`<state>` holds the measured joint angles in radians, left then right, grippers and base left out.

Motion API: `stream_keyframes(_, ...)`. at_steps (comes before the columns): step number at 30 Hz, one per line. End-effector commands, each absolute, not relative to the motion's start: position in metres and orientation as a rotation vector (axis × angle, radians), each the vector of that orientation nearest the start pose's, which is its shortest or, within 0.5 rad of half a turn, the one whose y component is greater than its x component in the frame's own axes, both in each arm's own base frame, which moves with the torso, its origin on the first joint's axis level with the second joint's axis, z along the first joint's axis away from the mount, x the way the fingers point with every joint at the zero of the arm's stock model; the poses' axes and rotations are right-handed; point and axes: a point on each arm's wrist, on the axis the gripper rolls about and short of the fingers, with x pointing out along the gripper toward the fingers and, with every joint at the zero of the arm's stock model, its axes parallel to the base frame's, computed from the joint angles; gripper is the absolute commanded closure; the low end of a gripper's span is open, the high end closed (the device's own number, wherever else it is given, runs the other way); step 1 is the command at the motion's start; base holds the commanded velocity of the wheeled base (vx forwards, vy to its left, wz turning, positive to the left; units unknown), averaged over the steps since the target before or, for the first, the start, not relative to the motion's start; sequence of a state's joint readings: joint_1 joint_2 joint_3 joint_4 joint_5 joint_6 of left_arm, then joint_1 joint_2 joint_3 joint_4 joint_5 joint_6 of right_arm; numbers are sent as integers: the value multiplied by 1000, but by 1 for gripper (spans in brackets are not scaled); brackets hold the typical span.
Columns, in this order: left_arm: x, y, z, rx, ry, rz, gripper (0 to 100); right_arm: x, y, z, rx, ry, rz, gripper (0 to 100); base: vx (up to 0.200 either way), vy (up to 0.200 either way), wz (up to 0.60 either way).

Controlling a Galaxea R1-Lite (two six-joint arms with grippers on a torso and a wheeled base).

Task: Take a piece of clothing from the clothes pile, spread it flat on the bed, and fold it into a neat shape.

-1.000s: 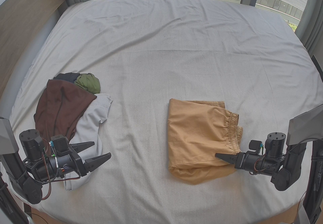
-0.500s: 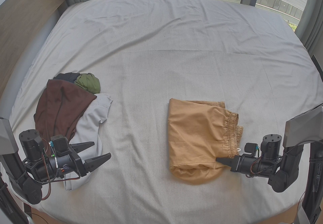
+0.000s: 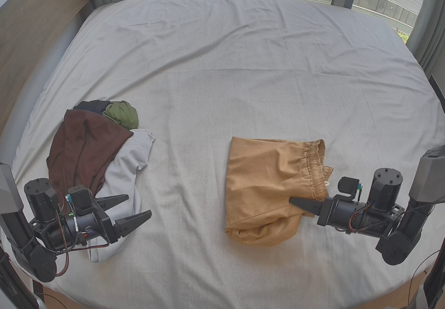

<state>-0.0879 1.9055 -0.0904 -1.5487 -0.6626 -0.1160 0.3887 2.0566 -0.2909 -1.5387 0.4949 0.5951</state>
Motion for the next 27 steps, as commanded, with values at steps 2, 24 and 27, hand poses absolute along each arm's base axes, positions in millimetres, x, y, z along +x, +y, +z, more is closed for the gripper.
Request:
stream_keyframes(2,220,-31,72,-187,297,-722,0,253,122,92,590,362,854,100,0,0,0)
stream_keyframes(24,217,-31,74,-185,291,-724,0,283,133,155,681,159,994,100,0,0,0)
stream_keyframes(27,217,-32,74,-185,291,-725,0,291,137,163,680,154,1000,100,0,0,0)
